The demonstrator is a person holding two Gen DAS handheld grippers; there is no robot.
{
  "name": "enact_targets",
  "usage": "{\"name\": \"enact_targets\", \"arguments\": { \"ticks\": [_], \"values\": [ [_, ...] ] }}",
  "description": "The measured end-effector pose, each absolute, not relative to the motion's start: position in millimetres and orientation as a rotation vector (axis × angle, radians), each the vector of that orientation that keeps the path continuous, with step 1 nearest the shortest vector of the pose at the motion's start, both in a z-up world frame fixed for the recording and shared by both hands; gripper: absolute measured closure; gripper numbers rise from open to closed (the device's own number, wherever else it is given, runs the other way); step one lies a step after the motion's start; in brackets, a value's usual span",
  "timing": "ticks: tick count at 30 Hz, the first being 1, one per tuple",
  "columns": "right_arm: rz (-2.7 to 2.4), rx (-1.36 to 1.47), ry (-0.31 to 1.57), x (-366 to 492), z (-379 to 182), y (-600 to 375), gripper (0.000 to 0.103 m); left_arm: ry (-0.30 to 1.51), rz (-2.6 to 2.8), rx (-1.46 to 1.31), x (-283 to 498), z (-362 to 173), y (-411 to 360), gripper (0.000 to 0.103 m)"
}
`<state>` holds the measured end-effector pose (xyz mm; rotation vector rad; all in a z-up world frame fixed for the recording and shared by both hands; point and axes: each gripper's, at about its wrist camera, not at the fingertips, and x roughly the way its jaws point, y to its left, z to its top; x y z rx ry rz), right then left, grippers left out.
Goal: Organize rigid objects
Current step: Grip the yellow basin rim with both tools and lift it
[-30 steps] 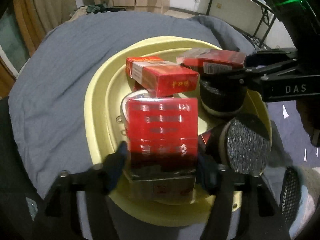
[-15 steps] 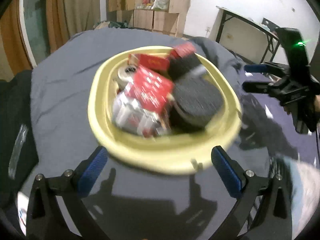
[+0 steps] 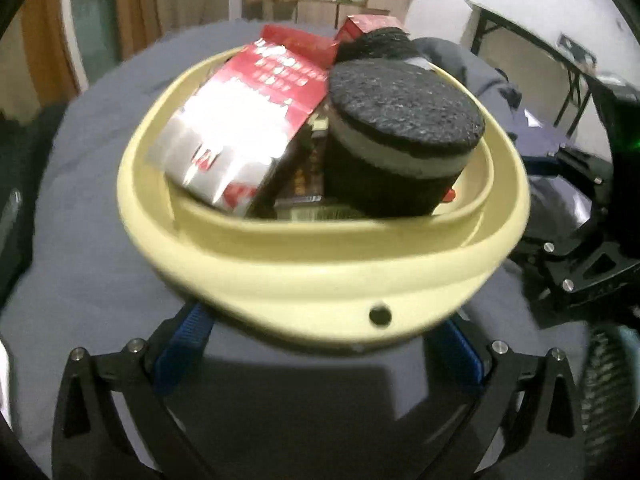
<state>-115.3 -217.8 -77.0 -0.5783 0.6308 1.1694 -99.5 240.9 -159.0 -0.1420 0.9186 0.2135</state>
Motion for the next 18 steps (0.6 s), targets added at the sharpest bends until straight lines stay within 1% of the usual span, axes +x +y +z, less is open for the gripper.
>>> {"name": "enact_targets", "arguments": {
  "ticks": [7,11,18],
  "values": [
    [1.168,-0.574,0.62,-117,-84,-217,0.0,0.908,0.269,-0.079,-90,-160,225,0.0],
    [1.168,-0.575,0.621,-117,-83,-218,0.0,0.906,0.231,-0.155,-90,-165,235,0.0],
    [1.168,-0.577,0.622,-117,-83,-216,0.0,0.91,0.239,-0.137,-91,-165,233,0.0]
  ]
}}
